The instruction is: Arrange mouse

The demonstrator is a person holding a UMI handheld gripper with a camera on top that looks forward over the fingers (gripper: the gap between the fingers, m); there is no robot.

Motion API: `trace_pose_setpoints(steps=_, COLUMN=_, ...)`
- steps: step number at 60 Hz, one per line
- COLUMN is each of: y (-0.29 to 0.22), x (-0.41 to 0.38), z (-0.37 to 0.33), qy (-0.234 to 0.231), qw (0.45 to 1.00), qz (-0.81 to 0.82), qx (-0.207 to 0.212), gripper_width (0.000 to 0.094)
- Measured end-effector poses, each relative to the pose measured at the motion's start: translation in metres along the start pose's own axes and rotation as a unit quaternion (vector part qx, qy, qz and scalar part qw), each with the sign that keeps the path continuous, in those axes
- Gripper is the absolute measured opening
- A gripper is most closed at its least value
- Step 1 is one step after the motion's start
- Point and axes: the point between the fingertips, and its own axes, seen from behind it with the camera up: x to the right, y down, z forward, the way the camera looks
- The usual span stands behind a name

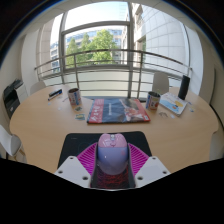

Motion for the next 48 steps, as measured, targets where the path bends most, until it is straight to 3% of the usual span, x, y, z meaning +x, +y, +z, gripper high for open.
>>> trace_pose_setpoints(steps=7, y=0.044, x=-0.014, z=0.025, qy=0.008, qw=0.999, qz=0.003, qx=-0.035, gripper_width=0.0451)
trace_pose_setpoints(steps=17, y=0.062, x=-0.017, z=0.027, qy=0.015, qw=0.998, qz=0.021, qx=-0.06, gripper_width=0.0586)
trace_pose_setpoints(steps=24, y=0.045, x=-0.016, z=0.001, qy=0.025, qw=0.998, qz=0.018, qx=-0.054, gripper_width=0.0858)
trace_pose_setpoints(steps=26, y=0.039, x=-0.016, z=-0.009, qy=0.03, qw=0.998, qz=0.014, qx=-0.052, gripper_width=0.0825)
trace_pose_setpoints(steps=48, y=-0.008, x=-0.04, z=-0.179, qy=0.047, qw=0.999, qz=-0.009, qx=0.002, gripper_width=0.0843)
